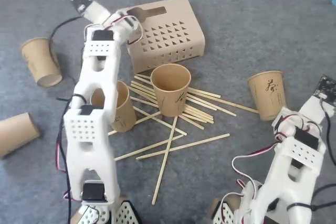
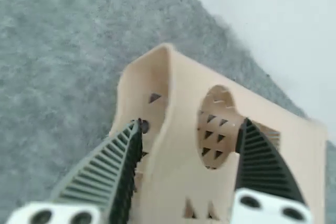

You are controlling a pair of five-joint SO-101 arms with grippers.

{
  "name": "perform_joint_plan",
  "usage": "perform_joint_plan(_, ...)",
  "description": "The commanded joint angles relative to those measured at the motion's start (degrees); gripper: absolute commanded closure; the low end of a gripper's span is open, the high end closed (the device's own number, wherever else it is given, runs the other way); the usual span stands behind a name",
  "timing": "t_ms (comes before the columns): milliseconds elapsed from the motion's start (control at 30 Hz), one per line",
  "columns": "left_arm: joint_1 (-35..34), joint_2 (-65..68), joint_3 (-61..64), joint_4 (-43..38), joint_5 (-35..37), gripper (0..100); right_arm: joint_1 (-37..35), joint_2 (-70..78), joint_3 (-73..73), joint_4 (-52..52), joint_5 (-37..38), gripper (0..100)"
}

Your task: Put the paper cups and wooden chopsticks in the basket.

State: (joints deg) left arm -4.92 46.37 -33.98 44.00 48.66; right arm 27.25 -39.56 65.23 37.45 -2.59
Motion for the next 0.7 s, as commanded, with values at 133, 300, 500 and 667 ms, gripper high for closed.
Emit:
perform_joint_plan(133,1.2,5.8,-14.2,3.5,0.6,93,-1.9,-12.0,5.5,-3.1,1.4,92.6)
perform_joint_plan(300,1.1,6.9,-19.1,9.6,0.6,99,-2.2,-17.4,8.3,-3.0,2.5,92.6)
perform_joint_plan(500,1.4,6.0,-30.0,25.7,-2.9,99,-2.9,-17.7,8.5,-3.0,2.6,92.6)
perform_joint_plan(667,1.6,6.1,-40.0,36.0,-3.3,99,-2.9,-17.7,8.6,-2.9,2.6,92.6)
